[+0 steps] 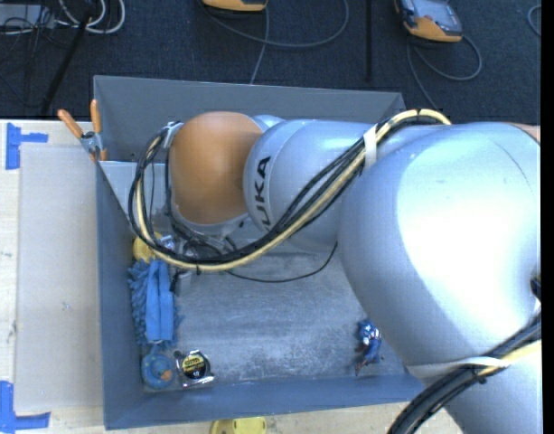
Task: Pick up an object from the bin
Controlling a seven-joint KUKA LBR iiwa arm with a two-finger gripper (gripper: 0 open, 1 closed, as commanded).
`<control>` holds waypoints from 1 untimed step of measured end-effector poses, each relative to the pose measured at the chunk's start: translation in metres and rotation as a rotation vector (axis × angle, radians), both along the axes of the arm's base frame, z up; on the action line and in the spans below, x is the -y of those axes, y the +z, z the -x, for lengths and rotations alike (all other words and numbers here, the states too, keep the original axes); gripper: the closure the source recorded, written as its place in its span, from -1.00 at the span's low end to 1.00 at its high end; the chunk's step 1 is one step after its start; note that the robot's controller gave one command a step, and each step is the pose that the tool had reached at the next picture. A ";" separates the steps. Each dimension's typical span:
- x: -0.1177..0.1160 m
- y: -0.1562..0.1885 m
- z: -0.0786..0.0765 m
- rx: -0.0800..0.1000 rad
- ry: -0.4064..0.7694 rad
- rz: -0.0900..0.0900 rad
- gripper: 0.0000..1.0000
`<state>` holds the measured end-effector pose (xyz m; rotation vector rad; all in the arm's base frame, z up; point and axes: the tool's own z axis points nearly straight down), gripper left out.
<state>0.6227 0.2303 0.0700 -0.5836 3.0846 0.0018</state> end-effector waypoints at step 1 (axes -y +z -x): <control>0.000 0.000 0.000 0.000 -0.001 0.000 1.00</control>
Offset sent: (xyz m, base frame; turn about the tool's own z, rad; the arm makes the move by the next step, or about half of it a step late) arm -0.0019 -0.0107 0.0961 -0.0174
